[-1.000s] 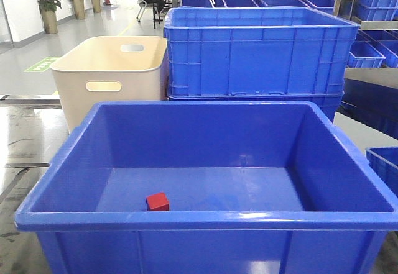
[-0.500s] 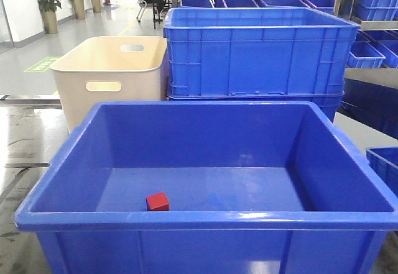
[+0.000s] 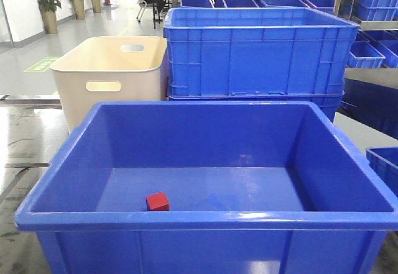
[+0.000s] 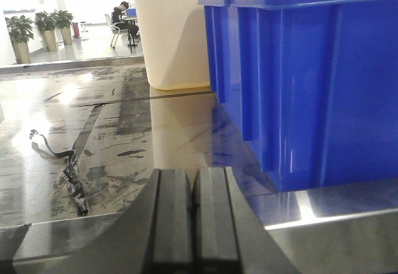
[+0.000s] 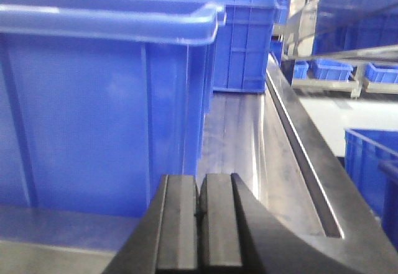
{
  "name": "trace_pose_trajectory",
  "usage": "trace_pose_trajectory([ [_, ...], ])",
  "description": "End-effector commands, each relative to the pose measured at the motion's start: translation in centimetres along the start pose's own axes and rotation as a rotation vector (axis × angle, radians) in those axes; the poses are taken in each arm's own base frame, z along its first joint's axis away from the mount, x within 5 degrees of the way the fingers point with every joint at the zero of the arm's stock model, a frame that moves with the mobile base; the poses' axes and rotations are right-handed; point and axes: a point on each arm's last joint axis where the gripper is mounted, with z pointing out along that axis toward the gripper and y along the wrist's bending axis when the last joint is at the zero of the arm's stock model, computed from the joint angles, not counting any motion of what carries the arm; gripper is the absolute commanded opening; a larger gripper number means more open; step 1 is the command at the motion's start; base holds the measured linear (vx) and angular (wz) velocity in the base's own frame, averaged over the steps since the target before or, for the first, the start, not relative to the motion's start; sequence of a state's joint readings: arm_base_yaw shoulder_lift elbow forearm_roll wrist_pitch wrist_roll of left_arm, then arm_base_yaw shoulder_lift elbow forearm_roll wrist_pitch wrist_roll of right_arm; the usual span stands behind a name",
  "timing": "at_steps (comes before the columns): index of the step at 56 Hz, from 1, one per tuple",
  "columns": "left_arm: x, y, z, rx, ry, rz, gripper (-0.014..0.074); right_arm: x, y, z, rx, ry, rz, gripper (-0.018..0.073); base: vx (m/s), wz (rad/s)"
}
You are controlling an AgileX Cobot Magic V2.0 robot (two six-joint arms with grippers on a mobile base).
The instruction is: Pick red and yellow blocks into blue bin
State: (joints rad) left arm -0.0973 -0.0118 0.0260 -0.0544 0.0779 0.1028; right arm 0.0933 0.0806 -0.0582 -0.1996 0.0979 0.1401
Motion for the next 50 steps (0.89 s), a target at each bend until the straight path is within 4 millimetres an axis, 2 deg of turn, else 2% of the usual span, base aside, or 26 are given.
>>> trace_pose_trajectory([
  [1,-1.3,0.1,-0.2,-0.009,-0.109,-0.009,-0.0006,-1.9,0.0,-0.4,-0.008,-0.130,-0.008,-0.0011,0.00,0.00],
  [16,-1.3,0.1,-0.2,-0.008,-0.104,-0.009,-0.0006,-2.2,-0.1,-1.4,0.006,-0.206,-0.021,-0.0011,0.00,0.00],
  [29,-1.2,0.1,-0.2,-0.007,-0.094,-0.009,-0.0006,0.9,0.3,-0.6,-0.015,-0.215,-0.004,-0.0011,0.00,0.00],
  [50,-1.2,0.1,-0.2,-0.007,-0.094,-0.009,-0.0006,1.7,0.2,-0.5,-0.001,-0.114,0.000,-0.0011,0.00,0.00],
])
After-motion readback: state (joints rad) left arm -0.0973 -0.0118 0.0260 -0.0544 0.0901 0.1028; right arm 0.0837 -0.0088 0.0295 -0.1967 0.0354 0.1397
